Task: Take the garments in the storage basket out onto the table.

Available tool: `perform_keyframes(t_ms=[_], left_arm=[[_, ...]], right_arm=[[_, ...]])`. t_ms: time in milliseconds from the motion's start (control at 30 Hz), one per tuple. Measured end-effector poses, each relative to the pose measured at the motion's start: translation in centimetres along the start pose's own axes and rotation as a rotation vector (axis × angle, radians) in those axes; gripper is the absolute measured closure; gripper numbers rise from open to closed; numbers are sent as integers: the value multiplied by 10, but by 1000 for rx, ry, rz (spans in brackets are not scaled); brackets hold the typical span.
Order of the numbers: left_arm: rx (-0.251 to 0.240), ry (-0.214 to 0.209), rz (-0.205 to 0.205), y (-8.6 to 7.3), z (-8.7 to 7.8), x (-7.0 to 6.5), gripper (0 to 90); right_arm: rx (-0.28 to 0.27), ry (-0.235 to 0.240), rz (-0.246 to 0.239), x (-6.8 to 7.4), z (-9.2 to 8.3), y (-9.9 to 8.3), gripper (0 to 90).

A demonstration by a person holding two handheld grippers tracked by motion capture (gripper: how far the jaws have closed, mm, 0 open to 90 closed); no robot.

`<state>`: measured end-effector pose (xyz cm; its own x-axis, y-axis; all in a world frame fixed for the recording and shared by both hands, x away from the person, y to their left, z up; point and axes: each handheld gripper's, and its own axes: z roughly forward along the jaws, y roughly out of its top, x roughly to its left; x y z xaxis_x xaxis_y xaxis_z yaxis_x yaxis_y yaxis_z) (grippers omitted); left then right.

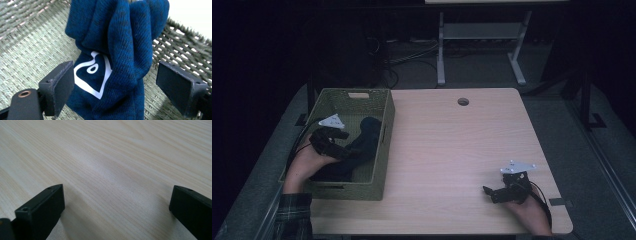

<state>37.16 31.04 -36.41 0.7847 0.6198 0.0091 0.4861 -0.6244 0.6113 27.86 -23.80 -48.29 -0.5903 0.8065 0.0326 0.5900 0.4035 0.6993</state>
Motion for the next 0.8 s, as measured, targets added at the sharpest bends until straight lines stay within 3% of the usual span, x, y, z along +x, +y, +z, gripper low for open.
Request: perform_keyframes(t_ms=[167, 367, 567, 800], left_arm=[[26, -13, 10, -1, 7, 0, 145], [96, -16, 27, -1, 20, -1, 146], [111, -29, 24, -3, 28, -1, 149], [119, -38, 24, -5, 32, 0, 230]], right_arm=[[0, 0, 0, 0, 0, 0, 0], [0, 0, 0, 0, 0, 0, 0], [0, 0, -1, 0, 0, 0, 0], [0, 0, 0, 0, 0, 0, 0]])
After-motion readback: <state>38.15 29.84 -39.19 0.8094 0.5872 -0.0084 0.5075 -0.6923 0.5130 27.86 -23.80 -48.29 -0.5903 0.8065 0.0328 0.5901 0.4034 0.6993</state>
